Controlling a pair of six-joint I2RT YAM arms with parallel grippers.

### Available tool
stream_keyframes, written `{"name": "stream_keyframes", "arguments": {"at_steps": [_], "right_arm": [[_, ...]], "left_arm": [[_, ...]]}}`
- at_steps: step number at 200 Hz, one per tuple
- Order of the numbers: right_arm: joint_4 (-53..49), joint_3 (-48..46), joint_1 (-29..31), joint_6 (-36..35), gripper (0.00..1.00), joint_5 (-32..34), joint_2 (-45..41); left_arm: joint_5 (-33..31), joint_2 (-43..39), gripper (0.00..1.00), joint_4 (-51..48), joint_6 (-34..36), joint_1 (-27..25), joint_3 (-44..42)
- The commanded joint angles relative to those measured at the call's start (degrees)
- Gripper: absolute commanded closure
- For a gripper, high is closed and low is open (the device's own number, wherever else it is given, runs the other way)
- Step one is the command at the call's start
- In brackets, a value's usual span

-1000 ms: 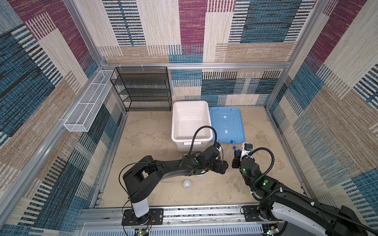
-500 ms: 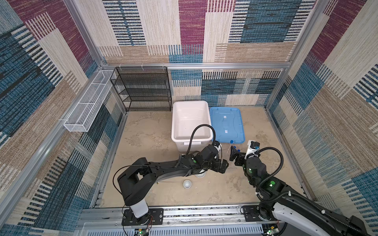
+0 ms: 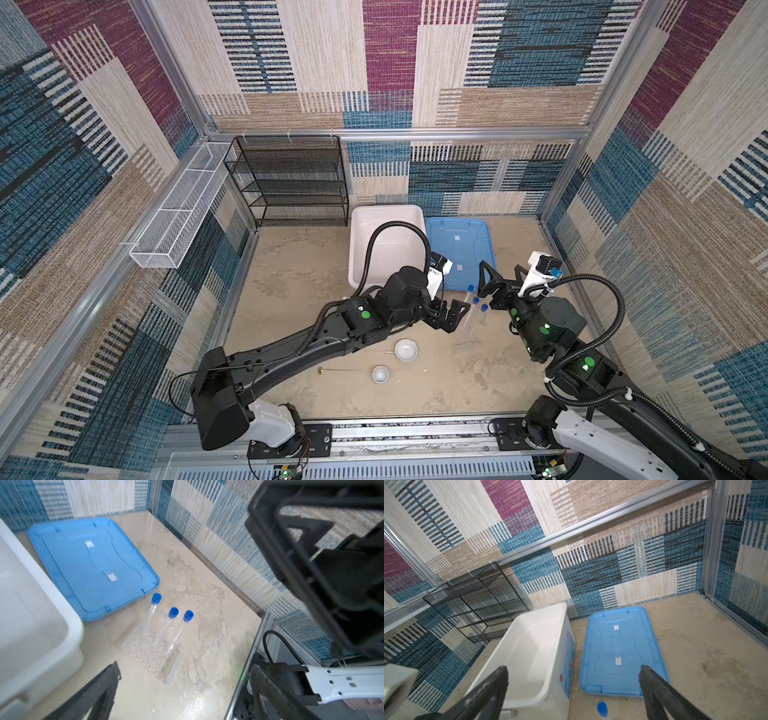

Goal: Organize the chemistry lab equipment
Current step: 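Move both grippers to the white bin's rim on opposite sides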

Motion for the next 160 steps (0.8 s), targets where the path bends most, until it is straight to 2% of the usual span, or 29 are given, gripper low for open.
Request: {"name": "stream_keyframes", "arguments": {"at_steps": [1, 12, 21, 56, 74, 92, 122, 160], "right_arm": [[1.7, 4.0, -4.3, -2.1, 0.01, -13.3, 4.3], [1.5, 6.8, -7.0, -2.1, 0.01, -20.7, 7.9], [0.4, 9.7, -8.2, -2.2, 0.01, -24.0, 11.8], [-7.6, 22.1, -8.5, -3.0, 0.01, -26.8, 25.7], [-7.5, 24.6, -8.5, -3.3, 0.01, -29.1, 29.3], [-7.3, 26.6, -8.6, -3.2, 0.01, -29.9, 32.0], [-8.2, 30.1, -8.6, -2.8, 0.01, -30.5, 36.5], [-7.1, 32.8, -9.0, -2.7, 0.01, -32.7, 41.6]], "left_arm": [[3.0, -1.7, 0.01, -5.9, 5.6, 4.2, 3.0], [5.6, -2.3, 0.01, -7.1, 3.9, 7.9, 4.4], [6.6, -2.3, 0.01, -9.3, 3.0, 11.4, 6.3], [-2.9, 2.4, 0.00, -25.4, 4.4, 21.8, 18.1], [-2.8, 5.4, 0.00, -28.9, 4.9, 26.6, 20.8], [0.3, 6.9, 0.00, -28.1, 3.5, 30.7, 20.5], [2.4, 9.0, 0.00, -26.6, 2.1, 33.8, 19.8], [1.4, 13.2, 0.01, -26.9, 2.1, 36.6, 20.3]]}}
